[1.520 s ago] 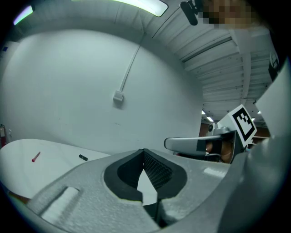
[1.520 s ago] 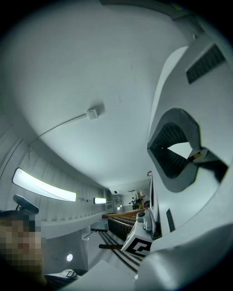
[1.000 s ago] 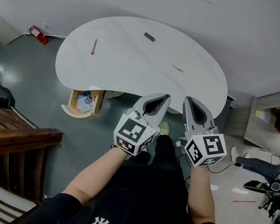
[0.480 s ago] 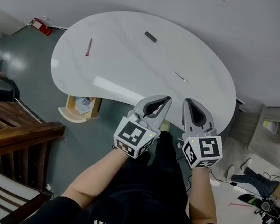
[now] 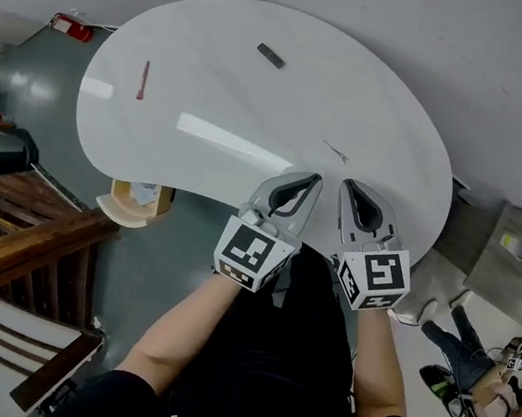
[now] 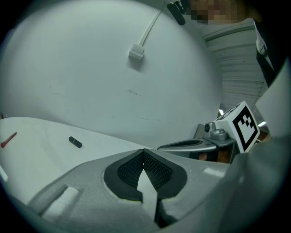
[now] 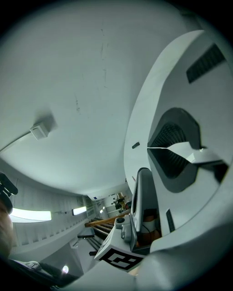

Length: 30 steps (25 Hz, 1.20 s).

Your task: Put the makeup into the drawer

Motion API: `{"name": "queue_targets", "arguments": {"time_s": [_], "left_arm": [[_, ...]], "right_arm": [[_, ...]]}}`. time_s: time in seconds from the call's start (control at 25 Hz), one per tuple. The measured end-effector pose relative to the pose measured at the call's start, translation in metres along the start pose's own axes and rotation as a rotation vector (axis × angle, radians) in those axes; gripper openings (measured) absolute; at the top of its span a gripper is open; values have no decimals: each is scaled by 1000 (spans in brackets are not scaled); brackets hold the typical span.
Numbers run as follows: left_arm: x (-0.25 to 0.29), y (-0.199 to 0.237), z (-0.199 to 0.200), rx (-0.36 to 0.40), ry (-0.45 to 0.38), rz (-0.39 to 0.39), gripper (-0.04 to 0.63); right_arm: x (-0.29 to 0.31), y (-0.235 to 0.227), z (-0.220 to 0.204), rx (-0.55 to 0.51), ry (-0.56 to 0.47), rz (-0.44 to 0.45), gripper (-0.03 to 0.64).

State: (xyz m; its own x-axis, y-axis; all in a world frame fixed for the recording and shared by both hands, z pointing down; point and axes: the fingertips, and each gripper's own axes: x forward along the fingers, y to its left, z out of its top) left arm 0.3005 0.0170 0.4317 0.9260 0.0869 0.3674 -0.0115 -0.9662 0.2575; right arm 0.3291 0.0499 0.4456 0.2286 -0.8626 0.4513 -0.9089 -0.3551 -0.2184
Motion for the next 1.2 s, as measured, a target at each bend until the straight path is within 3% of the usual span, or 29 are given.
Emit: {"name": "queue_targets", "arguments": {"time_s": [0.48, 0.76, 1.2], "left_arm": [[56, 28, -45, -80, 76, 48, 9], [67, 38, -66, -120, 104, 69, 9], [77, 51, -79, -147, 117, 100, 9]], "right_arm": [[55, -40, -56, -103, 183, 46, 23], [78, -49, -90, -224, 312, 48, 83], [98, -59, -111, -316, 422, 55, 98]]}}
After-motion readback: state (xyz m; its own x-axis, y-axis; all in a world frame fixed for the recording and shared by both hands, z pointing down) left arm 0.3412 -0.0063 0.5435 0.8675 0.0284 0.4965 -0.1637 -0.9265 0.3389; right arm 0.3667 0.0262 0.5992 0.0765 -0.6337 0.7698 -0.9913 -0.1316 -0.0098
